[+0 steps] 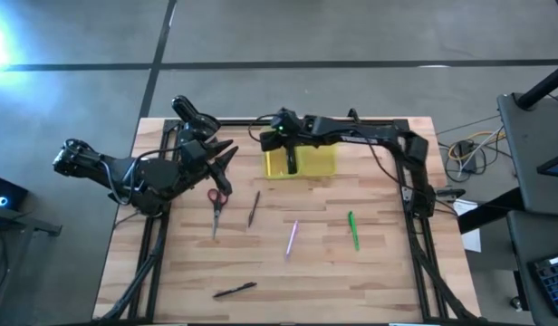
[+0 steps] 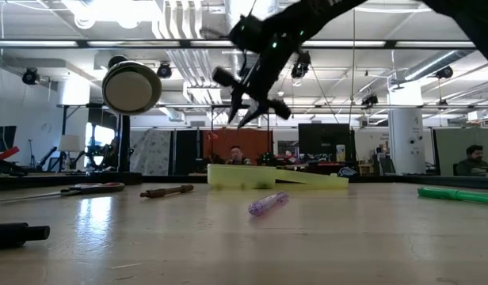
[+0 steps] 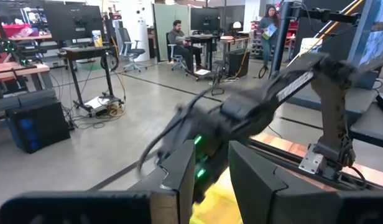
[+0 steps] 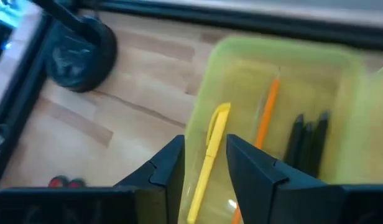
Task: Pick & place school supplies into a supply box
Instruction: Put the black pen into the yellow supply box
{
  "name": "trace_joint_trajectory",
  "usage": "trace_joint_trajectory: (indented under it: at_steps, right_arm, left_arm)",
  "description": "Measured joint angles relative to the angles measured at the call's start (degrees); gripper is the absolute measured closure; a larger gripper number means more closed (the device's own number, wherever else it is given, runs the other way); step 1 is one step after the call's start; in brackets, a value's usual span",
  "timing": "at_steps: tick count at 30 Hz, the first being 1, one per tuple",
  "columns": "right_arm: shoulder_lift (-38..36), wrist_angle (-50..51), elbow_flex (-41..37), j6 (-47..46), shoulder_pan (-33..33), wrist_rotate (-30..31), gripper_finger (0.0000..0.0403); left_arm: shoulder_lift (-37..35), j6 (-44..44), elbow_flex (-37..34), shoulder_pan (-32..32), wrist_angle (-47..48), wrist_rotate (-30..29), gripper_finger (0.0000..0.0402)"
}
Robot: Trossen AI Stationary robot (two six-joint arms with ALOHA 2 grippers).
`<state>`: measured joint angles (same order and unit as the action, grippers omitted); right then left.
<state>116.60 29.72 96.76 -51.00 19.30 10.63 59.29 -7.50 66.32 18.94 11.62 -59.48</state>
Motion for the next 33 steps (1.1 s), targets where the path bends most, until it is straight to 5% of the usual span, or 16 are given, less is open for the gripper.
trace_joint_trajectory:
  at_steps: [12, 23, 28, 33]
  right_arm:
    - [-21.6, -0.3, -15.0, 8.0, -6.7, 4.9, 0.0315]
    - [-43.3, -1.7, -35.3, 4.5, -11.9, 6.3, 0.0334]
    - [-51.9, -1.6, -43.1, 0.7, -13.0, 6.3, 0.0335]
    - [-59.2, -1.8, -48.4, -2.2, -14.2, 6.4, 0.0335]
  left_arm:
    - [0.2, -12.7, 0.0, 2.0, 17.5, 2.5, 0.0319]
    - [9.8, -16.4, 0.0, 10.8, 33.7, 27.6, 0.0319]
    - [17.1, -19.5, -0.1, 17.5, 33.9, 30.5, 0.0319]
    - [22.7, -33.1, -0.1, 22.0, 33.9, 31.6, 0.0319]
